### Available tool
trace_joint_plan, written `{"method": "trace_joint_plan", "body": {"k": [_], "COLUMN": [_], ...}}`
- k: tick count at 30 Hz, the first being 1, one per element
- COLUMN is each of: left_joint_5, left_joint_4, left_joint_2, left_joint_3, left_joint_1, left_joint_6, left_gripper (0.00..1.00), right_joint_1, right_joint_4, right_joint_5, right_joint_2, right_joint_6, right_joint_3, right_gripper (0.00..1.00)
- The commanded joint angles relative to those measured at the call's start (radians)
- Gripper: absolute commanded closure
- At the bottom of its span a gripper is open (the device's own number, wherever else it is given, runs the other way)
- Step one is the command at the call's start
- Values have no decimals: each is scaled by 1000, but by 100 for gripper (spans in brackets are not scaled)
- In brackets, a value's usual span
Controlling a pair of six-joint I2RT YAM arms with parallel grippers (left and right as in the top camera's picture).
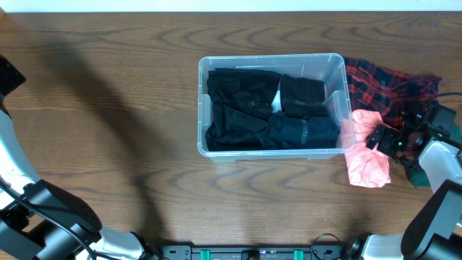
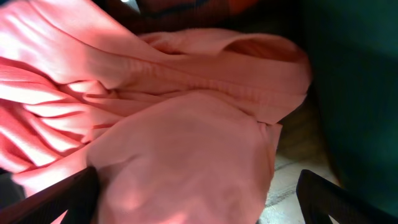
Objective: Pack container
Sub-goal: 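Lower the right gripper and grasp the pink garment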
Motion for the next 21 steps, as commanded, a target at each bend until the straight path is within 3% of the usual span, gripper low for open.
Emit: {"method": "trace_joint_plan", "body": {"k": [1,21], "left_joint_5": [-5,-5], "left_joint_4": [0,0], "left_joint_2": [-3,-3], "left_joint_3": [8,8], "left_joint_1": [3,3], "left_joint_6": [-12,-12], "left_gripper": [2,2], "right_joint_1": [-6,-3], "right_joint_4": [2,64], "right_joint_5": [9,-37], "right_joint_2": [37,185], "right_joint_6": [13,13], "right_joint_3": [3,3], "right_gripper": [1,1]}}
